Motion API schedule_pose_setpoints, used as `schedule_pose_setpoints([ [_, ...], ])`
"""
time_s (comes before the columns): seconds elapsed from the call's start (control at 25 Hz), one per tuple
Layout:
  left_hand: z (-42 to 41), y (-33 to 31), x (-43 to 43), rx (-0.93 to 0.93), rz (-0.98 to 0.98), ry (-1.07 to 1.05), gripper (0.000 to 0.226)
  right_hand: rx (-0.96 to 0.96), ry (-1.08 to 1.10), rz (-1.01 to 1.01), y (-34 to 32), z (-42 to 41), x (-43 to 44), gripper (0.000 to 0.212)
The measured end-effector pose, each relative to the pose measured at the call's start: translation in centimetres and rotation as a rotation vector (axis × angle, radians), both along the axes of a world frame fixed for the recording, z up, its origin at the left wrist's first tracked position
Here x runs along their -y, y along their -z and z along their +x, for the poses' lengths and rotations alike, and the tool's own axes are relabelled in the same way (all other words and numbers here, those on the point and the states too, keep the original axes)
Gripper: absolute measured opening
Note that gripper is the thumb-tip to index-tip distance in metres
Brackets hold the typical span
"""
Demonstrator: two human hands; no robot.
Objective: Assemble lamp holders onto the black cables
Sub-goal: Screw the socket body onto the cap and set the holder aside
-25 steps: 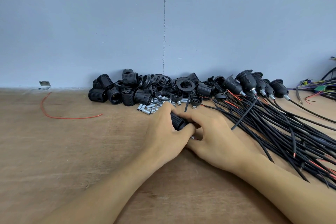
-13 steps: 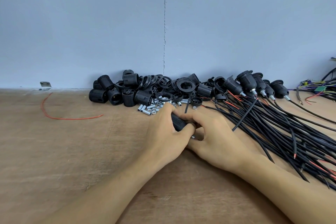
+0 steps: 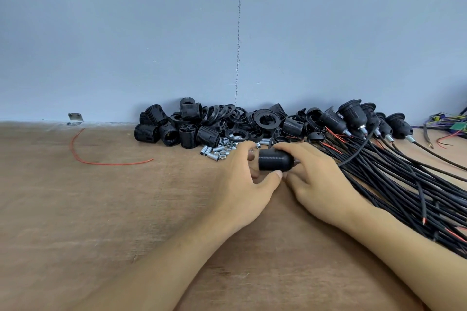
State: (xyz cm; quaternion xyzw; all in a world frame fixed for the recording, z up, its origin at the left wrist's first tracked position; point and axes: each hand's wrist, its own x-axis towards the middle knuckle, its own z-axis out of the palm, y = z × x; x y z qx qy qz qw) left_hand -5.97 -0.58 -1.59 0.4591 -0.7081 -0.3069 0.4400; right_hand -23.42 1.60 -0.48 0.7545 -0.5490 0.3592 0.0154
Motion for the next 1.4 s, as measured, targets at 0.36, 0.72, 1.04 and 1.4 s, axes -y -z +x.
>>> schedule_pose_setpoints([
  [0.36,1.2,-1.5,3.1,0.125,-0.182,-0.238,0.021,0.039,0.059,0.112,-0.1,-0.6,1.1,0.054],
  [0.72,0.0,-2.5,6.8,0.552,-0.245,-0.364,0.027,0.073,0.050,0.161,-0.5,-1.0,1.3,0.052],
  [1.04,-0.3,-2.1,7.4,0.632,-0.247,-0.331,0.018,0.070,0.062,0.188,-0.6,-1.0,1.3,0.051],
  [1.4,-0.5,-2.2,7.5,0.406,-0.364,-0.298,0.020,0.090,0.072,0.209,-0.6,-1.0,1.2,0.052],
])
